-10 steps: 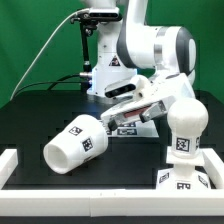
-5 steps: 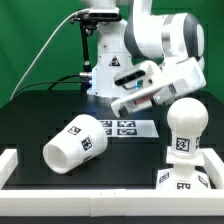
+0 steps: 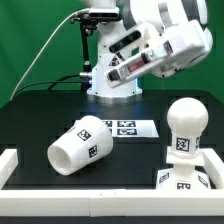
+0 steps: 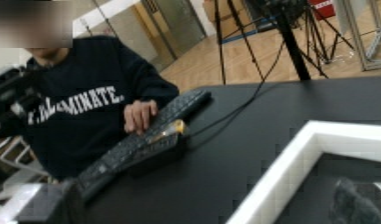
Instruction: Assemble lamp
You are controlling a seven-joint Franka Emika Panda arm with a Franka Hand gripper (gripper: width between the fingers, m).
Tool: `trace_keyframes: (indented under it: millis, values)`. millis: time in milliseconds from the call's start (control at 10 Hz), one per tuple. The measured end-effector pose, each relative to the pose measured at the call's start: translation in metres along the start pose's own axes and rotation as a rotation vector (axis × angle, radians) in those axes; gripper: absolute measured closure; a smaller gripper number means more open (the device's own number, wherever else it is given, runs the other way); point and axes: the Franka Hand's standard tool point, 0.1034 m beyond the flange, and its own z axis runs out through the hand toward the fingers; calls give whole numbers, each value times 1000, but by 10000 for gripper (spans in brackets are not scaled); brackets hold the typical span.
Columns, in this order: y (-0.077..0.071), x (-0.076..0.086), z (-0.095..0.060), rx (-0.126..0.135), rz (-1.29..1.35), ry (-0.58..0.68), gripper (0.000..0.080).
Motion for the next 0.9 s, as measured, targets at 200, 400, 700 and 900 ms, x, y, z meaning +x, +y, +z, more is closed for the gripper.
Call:
trace_keyframes:
  millis: [200,400,700,900]
  values:
    - [1,-1,6,9,3,10,101]
    - [0,6,4,17,9,68,101]
    - [8,-9,5,260,191,171,101]
    - [13,-27,22,410,230,207,101]
